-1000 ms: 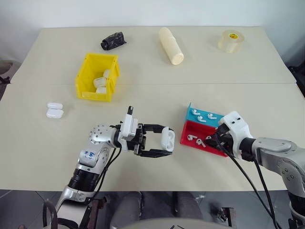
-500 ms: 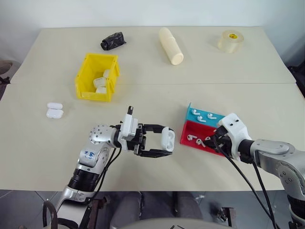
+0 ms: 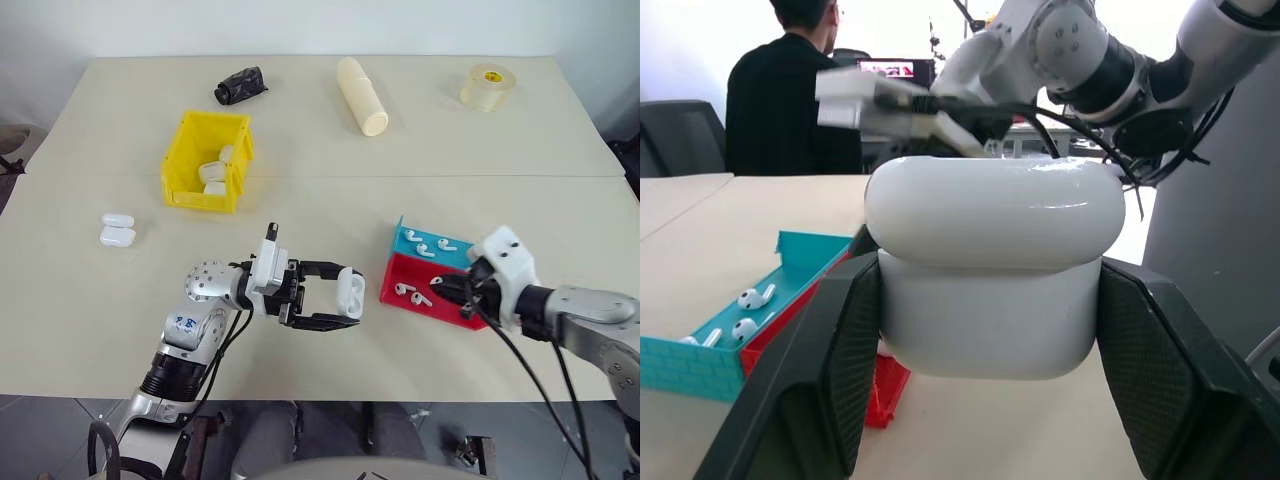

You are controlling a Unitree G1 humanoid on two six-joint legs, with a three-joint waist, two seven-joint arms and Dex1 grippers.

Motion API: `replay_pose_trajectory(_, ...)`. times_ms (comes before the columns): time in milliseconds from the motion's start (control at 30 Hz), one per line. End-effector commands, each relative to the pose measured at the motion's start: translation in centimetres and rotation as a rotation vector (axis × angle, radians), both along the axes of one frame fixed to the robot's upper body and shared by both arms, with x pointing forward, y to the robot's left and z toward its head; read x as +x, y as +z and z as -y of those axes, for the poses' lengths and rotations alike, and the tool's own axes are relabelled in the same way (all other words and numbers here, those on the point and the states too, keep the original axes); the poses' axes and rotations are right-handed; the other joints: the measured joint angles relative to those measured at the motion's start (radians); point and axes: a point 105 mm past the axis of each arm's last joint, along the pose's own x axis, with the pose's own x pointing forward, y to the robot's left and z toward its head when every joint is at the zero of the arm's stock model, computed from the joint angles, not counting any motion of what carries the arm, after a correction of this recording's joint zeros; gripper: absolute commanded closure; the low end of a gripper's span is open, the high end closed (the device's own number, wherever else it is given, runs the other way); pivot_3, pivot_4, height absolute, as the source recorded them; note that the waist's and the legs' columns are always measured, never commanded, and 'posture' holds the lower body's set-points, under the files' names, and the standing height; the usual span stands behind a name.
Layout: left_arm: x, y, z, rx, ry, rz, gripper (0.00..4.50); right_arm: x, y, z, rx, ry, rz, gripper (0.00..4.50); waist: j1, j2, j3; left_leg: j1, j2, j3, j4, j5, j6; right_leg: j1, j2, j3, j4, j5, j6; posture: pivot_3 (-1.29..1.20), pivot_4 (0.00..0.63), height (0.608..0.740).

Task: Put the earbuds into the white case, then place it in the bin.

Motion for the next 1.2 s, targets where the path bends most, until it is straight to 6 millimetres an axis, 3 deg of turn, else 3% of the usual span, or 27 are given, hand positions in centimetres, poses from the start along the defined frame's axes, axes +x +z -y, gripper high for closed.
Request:
replay_pose_trajectory(33,-0.2,1.2,-0.1,-0.032,-0.015,0.045,1.7,-0.6,2.9,-1.0,0.122,0.159,0.137,4.0,-0.001,0.0,0.0,0.0,0.0,0.0,0.0,0.0,0.0,0.0,0.0,0.0,0.0,0.0,0.0,0.0,0.15,0.74)
replay_pose_trajectory(200,-0.2,1.3,-0.1,-0.041,-0.017,0.045,1.7,-1.6,5.8,-2.2,0.33,0.353,0.322,4.0,-0.003,0.0,0.0,0.001,0.001,0.001,0.0,0.0,0.0,0.0,0.001,0.0,0.0,0.0,0.0,0.0,0.15,0.74)
replay_pose_trajectory(567,-0.4,2.9,-0.2,-0.128,-0.025,0.016,1.7,-2.8,9.0,-6.8,0.777,0.53,0.56,4.0,-0.004,0.0,0.0,0.001,0.001,-0.001,0.0,0.0,0.0,0.0,0.001,0.0,0.001,0.0,0.0,0.0,0.15,0.74)
replay_pose_trajectory(800,-0.6,4.1,-0.2,-0.14,-0.068,-0.033,1.7,-3.3,8.4,-9.9,0.901,0.562,0.56,4.0,-0.005,0.0,0.0,0.001,0.0,-0.002,0.0,0.0,-0.001,0.0,0.0,0.0,0.005,0.0,0.0,0.0,0.15,0.74)
replay_pose_trajectory(1200,-0.5,5.9,0.0,-0.2,-0.079,-0.071,1.7,-2.4,6.9,-10.7,0.886,0.525,0.604,4.0,-0.007,0.0,0.0,0.001,0.0,-0.002,-0.001,0.0,-0.001,-0.001,0.001,0.0,0.006,0.0,0.0,0.0,0.15,0.74)
